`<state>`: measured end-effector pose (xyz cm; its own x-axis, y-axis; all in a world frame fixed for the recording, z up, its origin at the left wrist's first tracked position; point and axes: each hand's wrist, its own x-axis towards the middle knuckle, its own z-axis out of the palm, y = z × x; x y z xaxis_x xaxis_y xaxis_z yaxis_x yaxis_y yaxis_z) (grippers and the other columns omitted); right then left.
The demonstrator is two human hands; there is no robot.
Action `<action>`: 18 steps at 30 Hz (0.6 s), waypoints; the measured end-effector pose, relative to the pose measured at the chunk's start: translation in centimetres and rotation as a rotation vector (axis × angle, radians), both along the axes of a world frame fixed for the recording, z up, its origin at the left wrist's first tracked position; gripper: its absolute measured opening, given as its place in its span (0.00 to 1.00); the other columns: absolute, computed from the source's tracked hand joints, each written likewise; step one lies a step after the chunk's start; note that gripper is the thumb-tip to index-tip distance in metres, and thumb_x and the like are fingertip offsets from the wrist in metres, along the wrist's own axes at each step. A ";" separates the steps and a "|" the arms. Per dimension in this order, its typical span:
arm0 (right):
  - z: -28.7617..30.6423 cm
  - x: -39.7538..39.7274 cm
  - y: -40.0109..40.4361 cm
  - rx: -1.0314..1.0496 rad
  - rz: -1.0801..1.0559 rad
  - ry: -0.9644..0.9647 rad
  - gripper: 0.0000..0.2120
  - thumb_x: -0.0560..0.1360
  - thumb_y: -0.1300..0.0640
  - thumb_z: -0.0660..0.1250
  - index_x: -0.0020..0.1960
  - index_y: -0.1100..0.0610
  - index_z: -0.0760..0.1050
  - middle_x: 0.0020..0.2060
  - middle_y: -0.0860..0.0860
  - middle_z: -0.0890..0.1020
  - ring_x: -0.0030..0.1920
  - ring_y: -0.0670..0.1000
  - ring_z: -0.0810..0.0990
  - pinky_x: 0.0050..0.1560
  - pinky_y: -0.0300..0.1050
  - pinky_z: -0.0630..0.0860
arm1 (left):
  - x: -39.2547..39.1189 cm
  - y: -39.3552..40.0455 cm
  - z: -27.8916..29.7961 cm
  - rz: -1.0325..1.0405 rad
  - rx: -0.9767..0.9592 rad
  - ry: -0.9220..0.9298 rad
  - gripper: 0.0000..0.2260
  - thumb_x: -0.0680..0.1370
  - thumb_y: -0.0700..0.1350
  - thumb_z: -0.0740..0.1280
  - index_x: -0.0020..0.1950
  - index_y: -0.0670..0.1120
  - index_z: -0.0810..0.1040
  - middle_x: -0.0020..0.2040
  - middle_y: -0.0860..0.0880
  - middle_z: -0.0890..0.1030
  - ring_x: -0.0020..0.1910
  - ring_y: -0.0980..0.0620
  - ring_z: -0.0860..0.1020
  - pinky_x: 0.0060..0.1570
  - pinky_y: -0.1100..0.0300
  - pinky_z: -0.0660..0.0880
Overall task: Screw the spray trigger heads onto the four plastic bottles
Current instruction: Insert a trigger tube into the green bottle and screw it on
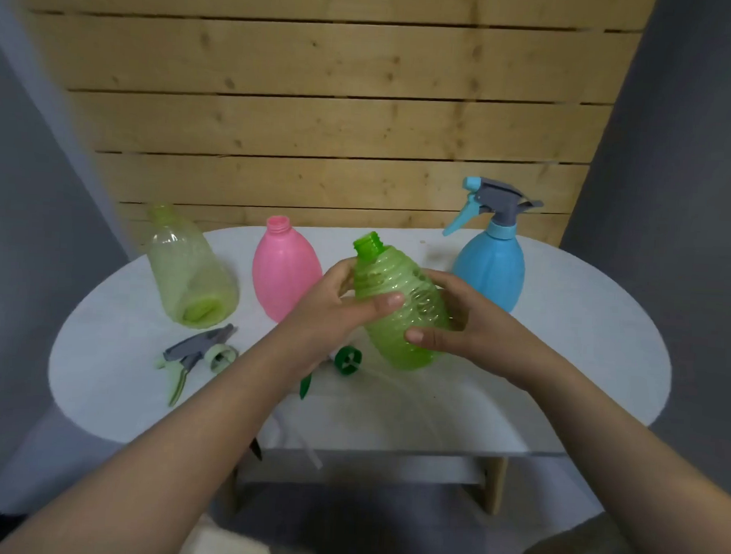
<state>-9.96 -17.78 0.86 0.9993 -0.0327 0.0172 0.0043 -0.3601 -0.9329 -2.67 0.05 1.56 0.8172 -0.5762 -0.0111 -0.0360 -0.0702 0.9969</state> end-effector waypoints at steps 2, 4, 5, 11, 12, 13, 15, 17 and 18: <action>-0.2 0.0 0.7 0.036 0.042 0.030 0.40 0.58 0.45 0.76 0.68 0.45 0.66 0.56 0.44 0.80 0.53 0.41 0.80 0.53 0.39 0.78 | -0.4 1.0 0.0 -0.064 -0.004 0.030 0.29 0.66 0.51 0.72 0.65 0.48 0.71 0.61 0.48 0.79 0.58 0.51 0.79 0.56 0.54 0.77; -0.4 0.0 0.9 0.027 0.034 0.041 0.41 0.56 0.43 0.76 0.66 0.44 0.67 0.54 0.44 0.80 0.52 0.41 0.81 0.50 0.37 0.78 | -0.6 1.7 0.0 -0.085 0.020 0.011 0.28 0.68 0.53 0.70 0.65 0.47 0.71 0.61 0.49 0.79 0.56 0.54 0.80 0.52 0.60 0.78; -0.4 0.0 1.1 0.000 0.015 0.047 0.41 0.55 0.42 0.77 0.65 0.43 0.67 0.53 0.43 0.80 0.51 0.42 0.80 0.49 0.36 0.78 | -0.5 2.3 0.0 -0.060 0.065 -0.016 0.27 0.69 0.55 0.69 0.66 0.48 0.71 0.61 0.51 0.79 0.54 0.57 0.81 0.50 0.63 0.78; -0.7 0.3 0.8 -0.238 -0.165 0.082 0.39 0.61 0.46 0.78 0.67 0.45 0.63 0.51 0.44 0.75 0.49 0.44 0.75 0.40 0.32 0.70 | 1.3 5.0 -1.7 0.113 0.487 -0.384 0.16 0.76 0.48 0.66 0.63 0.47 0.76 0.62 0.51 0.78 0.55 0.58 0.74 0.52 0.68 0.70; -0.7 0.2 0.7 -0.251 -0.175 0.074 0.39 0.61 0.46 0.78 0.67 0.45 0.63 0.50 0.43 0.74 0.48 0.43 0.74 0.40 0.31 0.69 | 1.5 5.2 -2.0 0.090 0.541 -0.399 0.16 0.76 0.49 0.66 0.63 0.48 0.76 0.64 0.51 0.77 0.58 0.57 0.74 0.56 0.65 0.68; -0.7 0.2 0.7 -0.263 -0.181 0.068 0.39 0.61 0.47 0.78 0.67 0.45 0.63 0.48 0.40 0.73 0.46 0.41 0.73 0.39 0.30 0.68 | 1.7 5.4 -2.4 0.060 0.593 -0.399 0.17 0.76 0.50 0.66 0.64 0.48 0.76 0.66 0.51 0.76 0.62 0.56 0.73 0.60 0.62 0.67; -0.6 0.1 0.6 -0.279 -0.188 0.064 0.40 0.61 0.46 0.78 0.67 0.44 0.62 0.45 0.36 0.71 0.44 0.37 0.72 0.38 0.29 0.67 | 2.0 5.6 -3.0 -0.002 0.694 -0.407 0.20 0.75 0.53 0.66 0.66 0.50 0.74 0.68 0.52 0.74 0.67 0.53 0.70 0.67 0.55 0.65; -0.7 0.0 0.4 -0.284 -0.189 0.064 0.40 0.60 0.46 0.78 0.66 0.44 0.63 0.45 0.35 0.71 0.44 0.37 0.72 0.38 0.29 0.66 | 2.0 5.5 -3.6 -0.057 0.743 -0.408 0.24 0.74 0.57 0.66 0.68 0.51 0.72 0.70 0.53 0.72 0.68 0.54 0.69 0.70 0.51 0.62; -0.7 0.0 0.3 -0.289 -0.187 0.068 0.39 0.60 0.46 0.78 0.66 0.43 0.63 0.45 0.35 0.71 0.44 0.37 0.72 0.37 0.29 0.66 | 2.0 5.3 -3.8 -0.075 0.751 -0.403 0.25 0.73 0.58 0.66 0.68 0.51 0.71 0.70 0.53 0.72 0.68 0.54 0.69 0.70 0.49 0.62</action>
